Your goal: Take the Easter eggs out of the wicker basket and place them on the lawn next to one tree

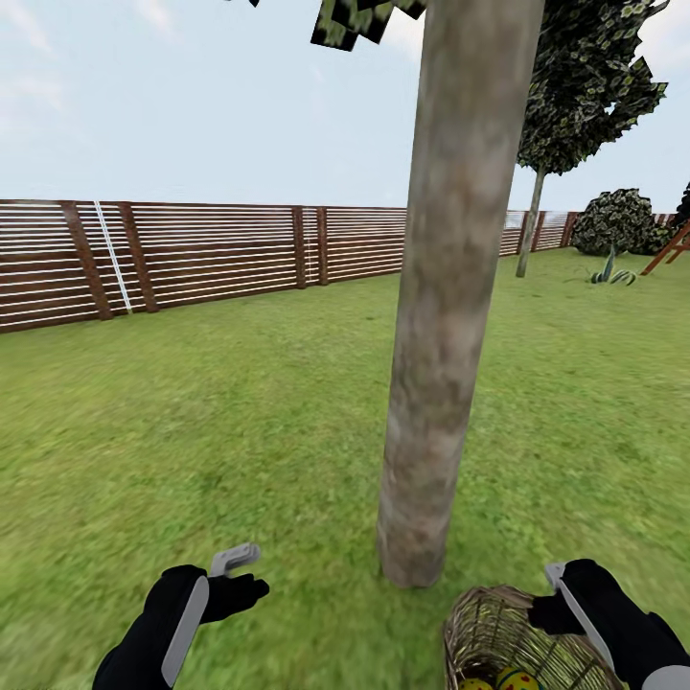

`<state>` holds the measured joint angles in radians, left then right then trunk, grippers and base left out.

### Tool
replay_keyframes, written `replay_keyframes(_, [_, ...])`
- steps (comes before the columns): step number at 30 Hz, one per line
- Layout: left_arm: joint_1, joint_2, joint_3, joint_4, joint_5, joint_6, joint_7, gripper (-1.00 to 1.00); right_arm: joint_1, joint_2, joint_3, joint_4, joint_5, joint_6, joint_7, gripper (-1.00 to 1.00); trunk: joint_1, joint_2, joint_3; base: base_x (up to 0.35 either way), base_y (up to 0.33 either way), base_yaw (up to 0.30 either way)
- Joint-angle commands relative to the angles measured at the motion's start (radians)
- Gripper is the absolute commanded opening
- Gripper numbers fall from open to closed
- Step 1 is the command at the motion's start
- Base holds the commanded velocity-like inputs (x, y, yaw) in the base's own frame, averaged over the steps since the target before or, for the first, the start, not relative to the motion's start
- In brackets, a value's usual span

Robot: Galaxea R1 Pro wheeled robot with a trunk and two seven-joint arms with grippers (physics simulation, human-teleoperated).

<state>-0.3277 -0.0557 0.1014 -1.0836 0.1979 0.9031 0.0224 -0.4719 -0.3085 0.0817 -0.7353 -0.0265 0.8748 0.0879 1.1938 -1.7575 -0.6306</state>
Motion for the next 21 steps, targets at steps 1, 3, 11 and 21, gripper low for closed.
replay_keyframes(1, [-0.001, -0.001, 0.003, -0.001, 0.006, 0.005, 0.002, 1.00, -0.001, -0.001, 0.004, -0.001, -0.002, 0.004, 0.001, 1.00, 0.000, -0.001, -0.001, 0.000, 0.000, 0.000])
replay_keyframes(3, [-0.001, -0.001, 0.003, -0.001, 0.006, 0.005, 0.002, 1.00, -0.001, -0.001, 0.004, -0.001, -0.002, 0.004, 0.001, 1.00, 0.000, -0.001, -0.001, 0.000, 0.000, 0.000])
replay_keyframes(11, [-0.001, -0.001, 0.003, -0.001, 0.006, 0.005, 0.002, 1.00, -0.001, 0.000, 0.004, -0.001, -0.001, 0.004, 0.001, 1.00, 0.000, -0.001, -0.001, 0.000, 0.000, 0.000])
replay_keyframes(21, [-0.001, -0.001, 0.003, -0.002, 0.006, 0.005, 0.002, 1.00, -0.001, 0.000, 0.004, 0.000, -0.001, 0.004, 0.000, 1.00, 0.000, -0.001, -0.001, 0.000, 0.000, 0.000])
